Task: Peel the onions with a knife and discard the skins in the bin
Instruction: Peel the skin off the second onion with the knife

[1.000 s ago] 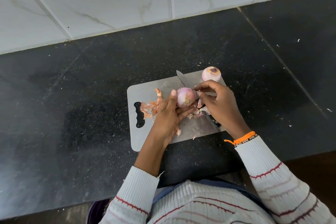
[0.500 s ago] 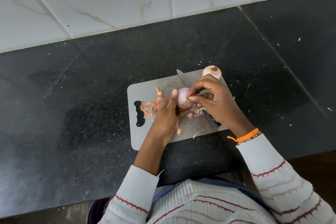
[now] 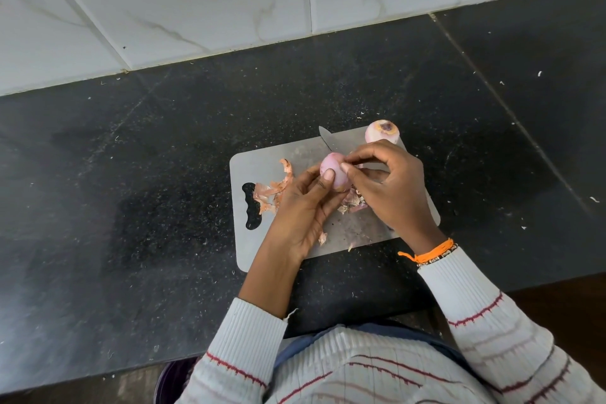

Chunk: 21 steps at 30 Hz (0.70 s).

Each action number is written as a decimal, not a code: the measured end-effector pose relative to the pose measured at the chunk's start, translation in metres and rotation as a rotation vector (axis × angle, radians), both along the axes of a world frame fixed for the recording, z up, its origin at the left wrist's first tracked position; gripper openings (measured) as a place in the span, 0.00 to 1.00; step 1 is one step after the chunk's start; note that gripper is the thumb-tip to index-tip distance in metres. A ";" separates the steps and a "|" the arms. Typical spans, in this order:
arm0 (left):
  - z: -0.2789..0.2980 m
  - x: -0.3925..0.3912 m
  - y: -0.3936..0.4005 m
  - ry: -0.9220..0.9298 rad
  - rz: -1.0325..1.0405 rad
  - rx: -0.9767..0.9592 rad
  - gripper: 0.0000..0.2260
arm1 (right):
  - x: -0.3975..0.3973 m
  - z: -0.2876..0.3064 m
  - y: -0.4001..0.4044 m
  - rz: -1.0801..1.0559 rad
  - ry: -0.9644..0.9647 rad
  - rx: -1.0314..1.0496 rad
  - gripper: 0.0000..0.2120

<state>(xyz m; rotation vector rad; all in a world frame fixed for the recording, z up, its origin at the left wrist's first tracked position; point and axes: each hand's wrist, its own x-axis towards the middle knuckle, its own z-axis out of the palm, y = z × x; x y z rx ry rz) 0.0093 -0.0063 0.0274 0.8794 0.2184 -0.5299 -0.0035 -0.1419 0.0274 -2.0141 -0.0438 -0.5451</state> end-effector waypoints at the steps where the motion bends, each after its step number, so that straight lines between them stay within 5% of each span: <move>1: -0.001 0.000 0.000 -0.002 0.000 0.015 0.13 | 0.000 0.000 -0.001 -0.009 0.003 0.007 0.04; 21: -0.002 0.000 0.000 -0.004 0.007 0.055 0.15 | 0.002 -0.006 -0.007 0.073 0.015 -0.008 0.06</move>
